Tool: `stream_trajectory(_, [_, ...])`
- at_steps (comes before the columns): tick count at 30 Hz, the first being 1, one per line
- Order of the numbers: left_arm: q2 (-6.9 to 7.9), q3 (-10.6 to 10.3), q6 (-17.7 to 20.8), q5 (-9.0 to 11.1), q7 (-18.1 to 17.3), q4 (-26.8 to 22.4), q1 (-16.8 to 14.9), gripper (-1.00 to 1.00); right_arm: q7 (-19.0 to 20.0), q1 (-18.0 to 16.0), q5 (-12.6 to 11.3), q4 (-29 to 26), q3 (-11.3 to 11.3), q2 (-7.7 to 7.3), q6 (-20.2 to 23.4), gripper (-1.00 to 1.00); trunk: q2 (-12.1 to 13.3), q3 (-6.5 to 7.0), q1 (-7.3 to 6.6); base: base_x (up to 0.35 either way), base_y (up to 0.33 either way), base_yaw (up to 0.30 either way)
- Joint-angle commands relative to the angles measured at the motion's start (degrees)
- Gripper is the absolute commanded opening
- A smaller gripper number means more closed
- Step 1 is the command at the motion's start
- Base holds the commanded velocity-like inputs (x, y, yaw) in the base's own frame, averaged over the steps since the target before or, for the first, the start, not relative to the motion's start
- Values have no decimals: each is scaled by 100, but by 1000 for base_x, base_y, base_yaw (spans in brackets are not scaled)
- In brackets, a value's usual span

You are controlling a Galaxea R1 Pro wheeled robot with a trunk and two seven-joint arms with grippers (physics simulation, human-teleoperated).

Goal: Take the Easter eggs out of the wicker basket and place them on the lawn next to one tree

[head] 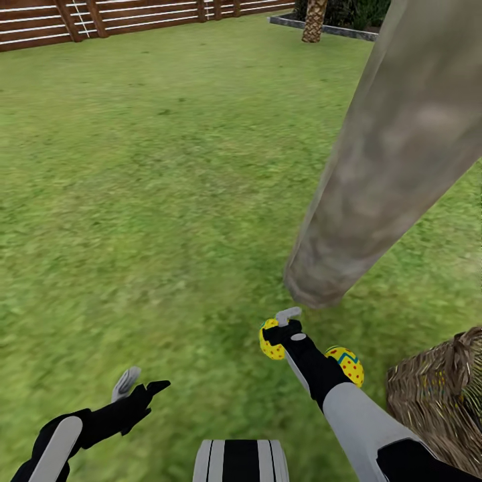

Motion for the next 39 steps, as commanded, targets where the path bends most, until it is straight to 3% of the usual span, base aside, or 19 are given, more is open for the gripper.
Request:
stream_trajectory(1, [1,8,26,7,2,-2,-2,100,-15,2,58,-19,20,-4,45,100,0,19,-4,0,0,0])
stream_trajectory(3, [3,8,19,0,2,-2,-4,100,0,24,54,-212,14,-7,86,100,3,63,-9,0,0,0])
stream_trajectory(6, [4,8,0,-17,6,-2,-2,100,30,92,44,-991,28,-16,456,100,7,129,-16,0,0,0])
stream_trajectory(9, [4,10,-33,-33,14,-2,15,100,390,259,52,-1565,30,-21,909,100,11,196,-24,0,0,0])
stream_trajectory(11, [4,14,-65,-35,24,-6,88,100,735,531,63,-2253,27,-25,1499,100,13,240,-29,0,0,0])
stream_trajectory(13, [4,15,-76,-36,26,-9,118,100,859,814,76,-2871,28,-31,1806,100,16,284,-35,0,0,0])
stream_trajectory(19, [20,10,-152,-58,27,156,145,100,946,1366,122,-4093,91,-39,2308,100,16,284,-35,-22,0,0])
stream_trajectory(22, [44,15,-190,-44,22,358,147,100,954,1723,127,-4905,102,-44,2666,100,16,284,-35,-282,0,0])
stream_trajectory(26, [48,16,-195,-36,20,389,148,100,956,1924,136,-5418,100,-55,2746,100,16,284,-35,-331,0,-7])
stream_trajectory(27, [48,16,-195,-35,19,391,148,100,961,2073,137,-5773,99,-90,2933,100,16,284,-35,-339,0,-159])
stream_trajectory(31, [46,24,-198,-24,16,394,148,100,981,2246,132,-6100,80,-286,3226,100,16,284,-35,-237,0,-229])
stream_trajectory(33, [20,56,-198,14,-6,286,148,100,1540,2247,130,-6151,-1,-461,3266,100,19,329,-40,-18,0,-148])
stream_trajectory(35, [15,59,-198,11,11,248,148,100,1865,2211,125,-6155,-163,-647,3272,100,21,373,-45,-5,0,-39])
stream_trajectory(39, [7,59,-199,-1,23,238,148,100,1959,2183,122,-6156,-340,-708,3274,100,27,462,-55,-1,0,-11])
